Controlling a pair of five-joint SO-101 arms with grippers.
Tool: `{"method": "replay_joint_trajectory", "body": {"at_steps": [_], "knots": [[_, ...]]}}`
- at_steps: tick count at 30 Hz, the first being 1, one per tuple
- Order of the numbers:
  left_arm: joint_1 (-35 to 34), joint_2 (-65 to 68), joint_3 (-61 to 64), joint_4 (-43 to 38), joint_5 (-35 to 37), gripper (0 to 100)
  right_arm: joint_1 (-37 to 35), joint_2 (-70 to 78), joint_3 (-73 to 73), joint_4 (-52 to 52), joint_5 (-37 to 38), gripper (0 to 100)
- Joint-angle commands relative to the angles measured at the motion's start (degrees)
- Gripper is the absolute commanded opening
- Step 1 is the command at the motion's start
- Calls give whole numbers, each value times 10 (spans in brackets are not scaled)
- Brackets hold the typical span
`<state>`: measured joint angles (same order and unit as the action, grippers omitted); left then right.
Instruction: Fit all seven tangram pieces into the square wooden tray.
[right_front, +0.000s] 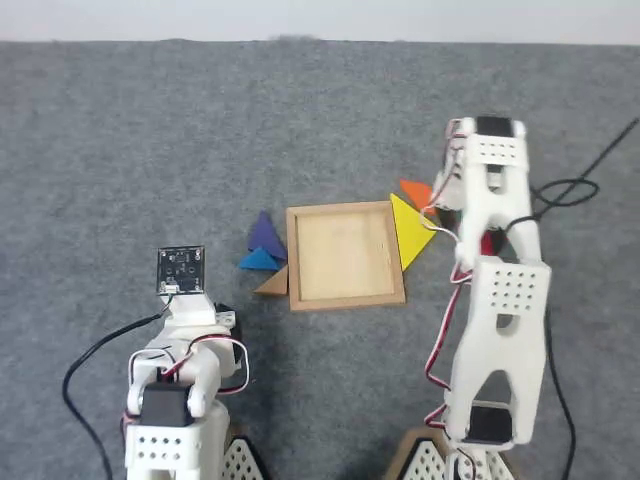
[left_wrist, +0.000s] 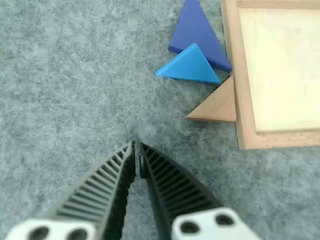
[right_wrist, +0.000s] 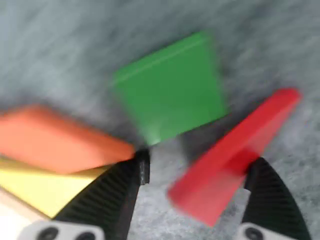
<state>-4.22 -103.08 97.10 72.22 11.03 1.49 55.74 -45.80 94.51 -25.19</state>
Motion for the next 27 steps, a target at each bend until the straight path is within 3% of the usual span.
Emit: {"method": "replay_joint_trajectory", "body": {"at_steps": [1,6,15,20,27], "knots": [[-4,-11,-7,1,-5,13,18,5,-25,-19,-8,277],[-4,-11,-7,1,-5,13,20,26,-25,3,-5,270],[-4,-11,-7,1,-5,13,20,24,-26,29,-18,74],[-4,-11,-7,1,-5,13,17,-31,-25,65,34,4],[-4,-11,-7,1,-5,13,16,-151,12,82,60,6]]}}
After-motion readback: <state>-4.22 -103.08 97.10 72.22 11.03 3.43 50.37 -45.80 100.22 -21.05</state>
